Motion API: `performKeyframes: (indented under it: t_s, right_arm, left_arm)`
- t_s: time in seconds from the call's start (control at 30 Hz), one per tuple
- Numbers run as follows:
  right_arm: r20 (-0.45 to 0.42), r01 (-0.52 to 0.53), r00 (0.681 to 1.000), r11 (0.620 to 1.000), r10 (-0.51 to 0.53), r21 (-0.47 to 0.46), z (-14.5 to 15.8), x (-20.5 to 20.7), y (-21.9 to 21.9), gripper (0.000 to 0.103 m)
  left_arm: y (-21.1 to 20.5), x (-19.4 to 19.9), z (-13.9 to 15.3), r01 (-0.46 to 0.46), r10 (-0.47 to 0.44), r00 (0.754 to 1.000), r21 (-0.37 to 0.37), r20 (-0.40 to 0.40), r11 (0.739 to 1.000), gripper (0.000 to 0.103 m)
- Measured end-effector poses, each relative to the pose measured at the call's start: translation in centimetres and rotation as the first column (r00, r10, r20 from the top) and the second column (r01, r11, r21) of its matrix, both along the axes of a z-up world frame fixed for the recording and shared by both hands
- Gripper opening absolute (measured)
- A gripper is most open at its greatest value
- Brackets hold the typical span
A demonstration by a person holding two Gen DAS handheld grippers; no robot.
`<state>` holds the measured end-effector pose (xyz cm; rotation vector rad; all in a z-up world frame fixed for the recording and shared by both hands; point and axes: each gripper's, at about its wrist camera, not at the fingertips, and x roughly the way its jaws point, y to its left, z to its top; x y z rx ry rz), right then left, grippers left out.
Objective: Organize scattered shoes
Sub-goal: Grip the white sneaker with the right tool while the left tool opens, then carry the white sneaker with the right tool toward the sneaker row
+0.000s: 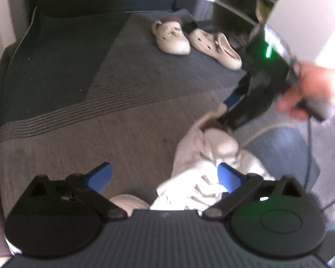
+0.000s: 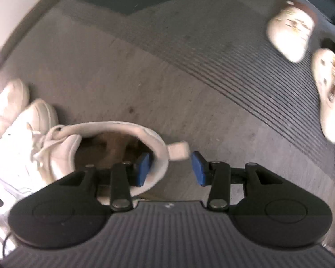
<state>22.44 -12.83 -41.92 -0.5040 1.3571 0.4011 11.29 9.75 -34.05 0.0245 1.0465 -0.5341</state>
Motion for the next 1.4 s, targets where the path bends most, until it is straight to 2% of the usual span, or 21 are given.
performKeyframes:
  t_s: [0.13,0.17,0.23,0.33,0.43,0.5,0.57,0.67,0.77,0.83,0.87,0.97,1.0,1.07,1.1,1.17,1.27,1.33,1.4]
  right_arm:
    - [-0.005,-0.116,0.993,0.990,0.116,-0.078,-1.6,0.6,2.3,0.045]
    - [-0.005,-0.145,0.989,0.985,0.145,-0.096,-1.9,0.7,2.8,0.044]
    - [-0.034,-0.187,0.982,0.975,0.184,-0.121,-3.0,1.0,3.2,0.032]
    - [-0.076,-0.112,0.992,0.988,0.104,-0.108,-3.0,1.1,2.9,0.028]
    - [-0.115,0.048,0.992,0.998,-0.053,-0.046,-2.0,1.1,0.6,0.027]
    - [-0.140,0.183,0.973,0.983,-0.181,0.003,-0.8,0.4,-1.6,0.027]
    - [-0.152,0.261,0.955,0.965,-0.253,0.036,-0.2,-0.4,-3.0,0.028]
    - [-0.187,0.435,0.892,0.894,-0.412,0.105,2.3,-3.6,-5.9,0.028]
    - [-0.204,0.530,0.842,0.836,-0.500,0.139,3.8,-5.7,-7.1,0.028]
    - [-0.216,0.629,0.776,0.755,-0.593,0.186,5.3,-7.5,-8.2,0.027]
    - [-0.212,0.657,0.753,0.726,-0.622,0.204,6.3,-8.5,-8.3,0.027]
    - [-0.186,0.630,0.776,0.758,-0.603,0.170,7.3,-10.0,-7.4,0.026]
    - [-0.180,0.632,0.774,0.757,-0.607,0.167,7.4,-10.7,-7.2,0.026]
    - [-0.137,0.575,0.817,0.810,-0.561,0.116,7.1,-11.5,-6.2,0.026]
    - [-0.124,0.559,0.828,0.821,-0.547,0.111,7.1,-11.5,-5.9,0.026]
    - [-0.112,0.536,0.844,0.837,-0.525,0.110,7.4,-11.0,-5.7,0.027]
    - [-0.097,0.453,0.890,0.888,-0.445,0.081,6.9,-9.1,-4.6,0.029]
    - [-0.085,0.337,0.939,0.941,-0.333,0.039,6.1,-7.1,-3.2,0.029]
    - [-0.105,0.299,0.949,0.954,-0.297,0.004,5.2,-5.6,-2.4,0.029]
  left_arm:
    - [1.2,0.9,0.3,-0.039,0.038,0.999,-0.036,-0.016,0.999,0.102]
    - [1.3,0.9,0.3,-0.042,0.041,0.999,-0.040,-0.015,0.998,0.102]
    - [1.4,0.9,0.4,-0.048,0.048,0.999,-0.047,-0.014,0.998,0.102]
    - [1.6,0.9,0.5,-0.058,0.057,0.998,-0.058,-0.011,0.997,0.102]
    - [1.8,1.0,0.7,-0.068,0.067,0.998,-0.069,-0.009,0.995,0.102]
    - [2.0,1.0,0.8,-0.074,0.074,0.997,-0.077,-0.007,0.994,0.102]
    - [2.1,1.0,0.8,-0.080,0.080,0.997,-0.084,-0.006,0.993,0.102]
    - [2.4,1.0,1.0,-0.090,0.090,0.996,-0.096,-0.004,0.991,0.102]
    - [2.7,0.7,1.6,-0.094,0.096,0.995,-0.125,0.009,0.988,0.102]
    - [2.9,0.5,1.9,-0.100,0.103,0.995,-0.138,0.015,0.985,0.102]
    - [3.0,0.5,2.0,-0.103,0.106,0.994,-0.142,0.016,0.985,0.102]
    - [3.6,0.4,2.0,-0.123,0.126,0.992,-0.162,0.013,0.979,0.102]
    - [3.7,0.5,2.0,-0.130,0.133,0.991,-0.165,0.008,0.978,0.102]
    - [4.0,0.7,2.0,-0.143,0.145,0.989,-0.169,0.000,0.975,0.102]
    - [4.1,0.7,2.0,-0.147,0.149,0.989,-0.172,-0.002,0.974,0.102]
    - [4.4,0.7,2.1,-0.152,0.155,0.988,-0.170,0.003,0.974,0.102]
    - [4.9,0.7,1.9,-0.165,0.169,0.985,-0.154,0.015,0.974,0.102]
    - [5.3,1.0,1.4,-0.183,0.184,0.983,-0.154,-0.006,0.971,0.102]
    - [5.5,1.4,1.1,-0.194,0.194,0.981,-0.148,-0.016,0.970,0.102]
